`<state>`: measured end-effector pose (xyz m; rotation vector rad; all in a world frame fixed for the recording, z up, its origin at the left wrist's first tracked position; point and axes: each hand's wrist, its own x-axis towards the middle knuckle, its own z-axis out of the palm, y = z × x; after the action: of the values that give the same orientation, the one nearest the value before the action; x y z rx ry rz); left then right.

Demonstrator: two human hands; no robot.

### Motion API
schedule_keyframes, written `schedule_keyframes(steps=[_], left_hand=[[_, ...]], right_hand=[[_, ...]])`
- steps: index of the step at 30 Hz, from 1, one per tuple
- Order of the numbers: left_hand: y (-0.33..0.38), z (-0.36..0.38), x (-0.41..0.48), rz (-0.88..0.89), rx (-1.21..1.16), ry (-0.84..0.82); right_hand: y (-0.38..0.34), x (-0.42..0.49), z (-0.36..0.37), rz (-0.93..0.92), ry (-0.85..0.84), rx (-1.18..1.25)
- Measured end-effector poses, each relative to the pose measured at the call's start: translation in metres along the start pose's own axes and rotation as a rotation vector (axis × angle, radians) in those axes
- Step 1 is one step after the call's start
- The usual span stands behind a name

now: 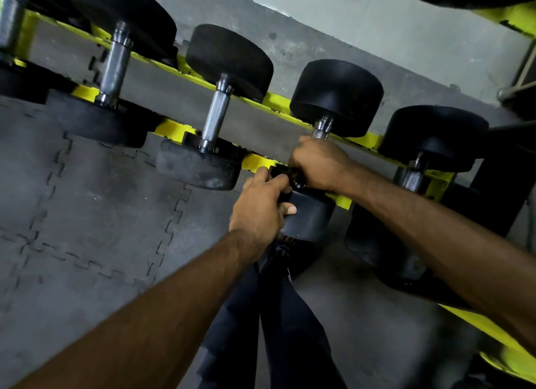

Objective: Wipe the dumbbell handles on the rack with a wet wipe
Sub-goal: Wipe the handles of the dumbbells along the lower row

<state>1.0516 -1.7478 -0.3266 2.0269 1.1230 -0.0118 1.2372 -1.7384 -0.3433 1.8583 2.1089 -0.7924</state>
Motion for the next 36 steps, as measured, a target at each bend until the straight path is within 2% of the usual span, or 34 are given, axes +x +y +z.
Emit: schedule_keyframes(steps=[2,4,5,9,11,13,16,18,22,26,31,33,35,36], left_hand=[[0.0,0.0,-0.001,-0.011,-0.01,0.0],[0.0,0.0,-0.001,-0.015,-0.018,0.007],[0.0,0.0,0.0,-0.016,-0.017,0.011],[0.001,0.0,0.001,-0.012,0.013,0.001],[0.001,0.001,0.001,-0.013,0.012,0.004],[0.0,0.001,0.002,-0.015,0.003,0.006],[0.0,0.001,0.003,-0.003,-0.015,0.003],[-0.001,0.001,0.003,0.008,-0.015,0.003],[-0.001,0.002,0.003,0.008,-0.002,0.011],[-0.003,0.003,0.004,0.011,-0.009,0.004],[-0.004,0.004,0.004,0.011,-0.018,0.008],[-0.004,0.004,0.004,0.007,-0.017,0.007],[-0.004,0.004,0.004,0.009,-0.023,0.013],[-0.004,0.004,0.004,0.009,-0.025,0.015]], right_hand=[[0.014,-0.008,0.012,0.072,0.209,0.197],[0.018,-0.021,0.028,0.235,0.497,0.464],[0.014,-0.027,0.035,0.32,0.584,0.539],[-0.002,-0.041,0.055,0.389,0.566,0.663],[0.006,-0.034,0.05,0.498,0.667,0.813],[0.016,-0.023,0.043,0.674,0.819,0.996],[0.016,-0.01,0.041,0.849,0.957,1.463],[0.01,-0.013,0.042,0.909,0.905,1.688],[0.019,-0.015,0.042,1.055,0.564,1.97],[0.038,0.007,0.044,1.064,0.442,2.186],[0.041,0.021,0.053,0.994,0.527,2.396],[0.039,0.012,0.053,0.922,0.539,2.318],[0.03,0.004,0.056,0.945,0.694,2.156],[0.024,0.001,0.055,0.945,0.88,2.109]])
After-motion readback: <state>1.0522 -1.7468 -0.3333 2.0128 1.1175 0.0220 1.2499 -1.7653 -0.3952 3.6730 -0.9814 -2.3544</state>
